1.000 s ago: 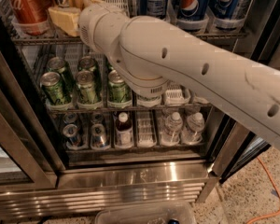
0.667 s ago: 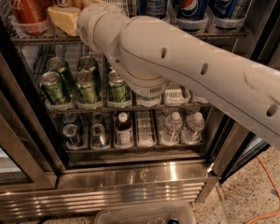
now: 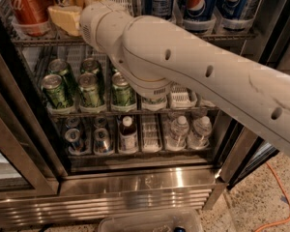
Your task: Pick orange can from top shelf of fridge
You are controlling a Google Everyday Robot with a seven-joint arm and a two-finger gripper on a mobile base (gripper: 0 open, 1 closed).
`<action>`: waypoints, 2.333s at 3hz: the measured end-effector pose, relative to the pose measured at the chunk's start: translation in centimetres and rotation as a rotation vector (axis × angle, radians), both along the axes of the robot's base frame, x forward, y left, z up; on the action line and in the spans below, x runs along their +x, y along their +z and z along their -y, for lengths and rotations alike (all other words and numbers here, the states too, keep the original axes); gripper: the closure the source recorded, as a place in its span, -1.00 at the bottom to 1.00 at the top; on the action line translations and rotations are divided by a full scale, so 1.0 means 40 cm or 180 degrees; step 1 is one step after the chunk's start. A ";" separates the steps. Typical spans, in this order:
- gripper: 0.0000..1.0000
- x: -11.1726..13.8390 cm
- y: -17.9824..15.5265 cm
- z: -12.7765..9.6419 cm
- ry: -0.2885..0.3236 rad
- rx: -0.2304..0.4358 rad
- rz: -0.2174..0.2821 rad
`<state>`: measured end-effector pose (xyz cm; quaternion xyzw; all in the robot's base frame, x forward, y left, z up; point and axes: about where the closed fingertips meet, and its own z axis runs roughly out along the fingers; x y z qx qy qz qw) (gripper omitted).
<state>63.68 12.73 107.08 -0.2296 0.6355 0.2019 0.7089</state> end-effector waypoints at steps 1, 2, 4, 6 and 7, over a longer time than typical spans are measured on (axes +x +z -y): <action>1.00 -0.001 0.000 0.000 0.0000 0.0000 0.0001; 1.00 0.011 0.037 0.006 0.0007 0.0009 0.0121; 1.00 0.011 0.103 0.032 -0.0016 0.0031 0.0322; 1.00 -0.014 0.138 0.055 -0.0033 0.0050 0.0408; 1.00 -0.051 0.141 0.065 -0.0032 0.0049 0.0367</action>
Offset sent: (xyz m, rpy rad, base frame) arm 0.0137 -0.0089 0.0283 0.0084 -0.0835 0.0022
